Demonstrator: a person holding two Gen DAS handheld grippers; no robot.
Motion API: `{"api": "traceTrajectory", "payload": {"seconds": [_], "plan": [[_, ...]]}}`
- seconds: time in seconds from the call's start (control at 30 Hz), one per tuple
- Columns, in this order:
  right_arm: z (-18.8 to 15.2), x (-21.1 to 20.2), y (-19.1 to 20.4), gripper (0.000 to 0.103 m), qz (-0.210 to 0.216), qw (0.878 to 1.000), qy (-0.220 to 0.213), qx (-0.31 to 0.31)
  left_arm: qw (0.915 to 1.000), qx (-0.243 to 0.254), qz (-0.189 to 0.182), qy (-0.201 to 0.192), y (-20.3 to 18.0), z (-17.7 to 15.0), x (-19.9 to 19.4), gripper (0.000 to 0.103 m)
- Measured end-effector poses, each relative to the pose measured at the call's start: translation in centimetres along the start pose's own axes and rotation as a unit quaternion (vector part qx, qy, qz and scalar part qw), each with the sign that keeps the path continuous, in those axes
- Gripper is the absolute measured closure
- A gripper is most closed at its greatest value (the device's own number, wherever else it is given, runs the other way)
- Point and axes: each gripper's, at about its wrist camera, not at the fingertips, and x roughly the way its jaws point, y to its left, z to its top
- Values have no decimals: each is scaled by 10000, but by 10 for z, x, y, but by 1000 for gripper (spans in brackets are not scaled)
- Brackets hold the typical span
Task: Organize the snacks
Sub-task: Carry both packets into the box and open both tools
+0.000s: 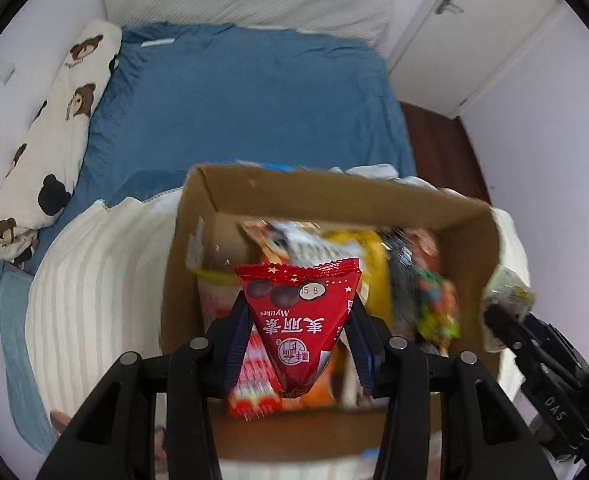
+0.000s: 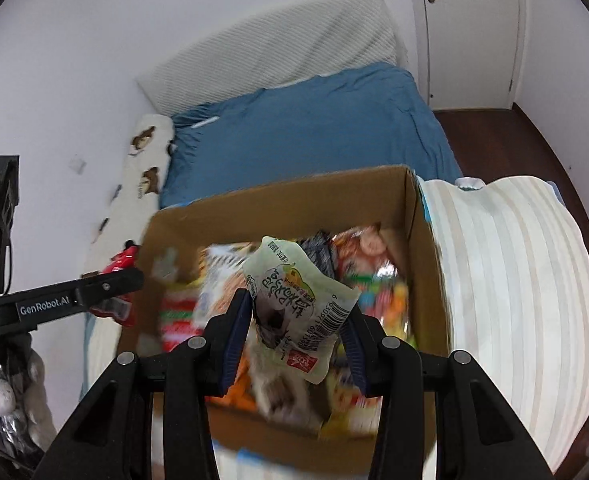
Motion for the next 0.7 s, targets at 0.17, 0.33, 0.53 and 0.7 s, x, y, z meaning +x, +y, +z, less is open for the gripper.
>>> {"api": "traceTrajectory", "payload": {"seconds": [0.17,0.33,0.53,0.7], "plan": [[33,59,-14,56,-234,9988,362,231,9983,-171,300,474,26,41,58,60],[48,109,-23,27,-535,9933,969,336,9937,-504,352,935,40,54,92,43],[49,119,-17,10,-798,9912,1041,197,9947,-344,346,905,28,49,96,13],[44,123,-14,8,-849,9880,1287,114,9945,-236,475,900,19,42,91,9]]}}
